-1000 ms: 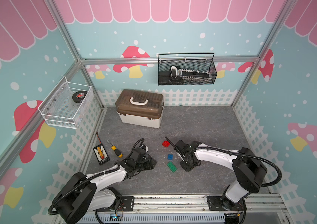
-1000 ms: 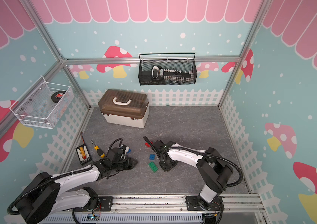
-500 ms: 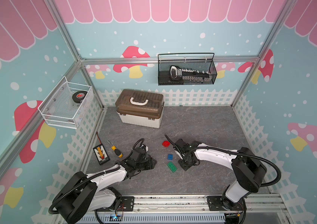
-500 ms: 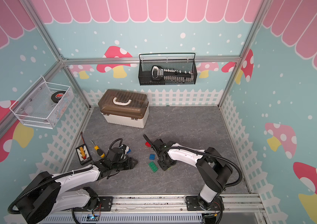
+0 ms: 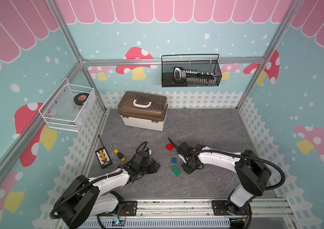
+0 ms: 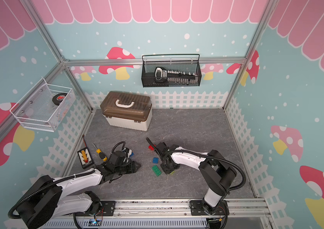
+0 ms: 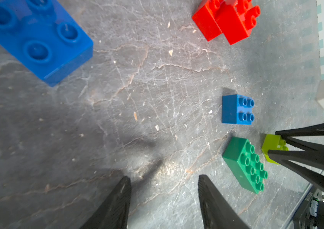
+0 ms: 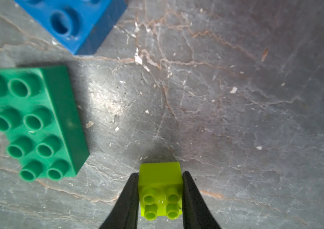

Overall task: Assemble the letter y with lego
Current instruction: Assemble the lego brick with the lego brick.

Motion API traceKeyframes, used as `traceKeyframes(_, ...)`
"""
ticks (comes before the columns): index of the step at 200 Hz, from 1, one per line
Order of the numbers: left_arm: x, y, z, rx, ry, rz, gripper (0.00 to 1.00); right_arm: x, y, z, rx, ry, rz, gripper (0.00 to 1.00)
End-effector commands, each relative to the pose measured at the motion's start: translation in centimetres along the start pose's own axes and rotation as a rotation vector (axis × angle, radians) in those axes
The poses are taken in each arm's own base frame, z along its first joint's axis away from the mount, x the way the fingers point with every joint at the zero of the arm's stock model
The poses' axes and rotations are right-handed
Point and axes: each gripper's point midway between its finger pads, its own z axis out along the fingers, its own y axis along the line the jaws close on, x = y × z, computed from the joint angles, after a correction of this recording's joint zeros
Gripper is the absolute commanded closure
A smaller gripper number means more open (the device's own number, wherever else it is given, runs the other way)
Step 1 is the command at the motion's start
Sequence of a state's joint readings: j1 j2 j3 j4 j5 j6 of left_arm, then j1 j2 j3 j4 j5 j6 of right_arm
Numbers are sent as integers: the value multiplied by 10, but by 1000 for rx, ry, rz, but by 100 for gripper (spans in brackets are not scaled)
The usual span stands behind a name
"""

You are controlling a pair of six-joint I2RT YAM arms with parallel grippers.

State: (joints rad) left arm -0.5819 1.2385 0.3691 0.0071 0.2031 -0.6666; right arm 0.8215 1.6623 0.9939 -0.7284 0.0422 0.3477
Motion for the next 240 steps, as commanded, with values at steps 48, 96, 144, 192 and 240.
traceKeyframes(48,1,4,3,-14,13,-13,44,-7,11,-33,-63,-69,-5,82)
traceKeyframes(96,1,0,5,7,18,-13,44,-18,40,-43,-105,-82,-59,83)
traceKeyframes(144,5,-16,3,102,35,3,43,-22,57,-38,-128,-59,-83,83)
traceKeyframes(192,10,-20,2,135,49,5,43,-17,65,-28,-130,-17,-96,83)
traceKeyframes(240,10,-14,3,106,44,4,43,-17,72,-23,-130,0,-108,83)
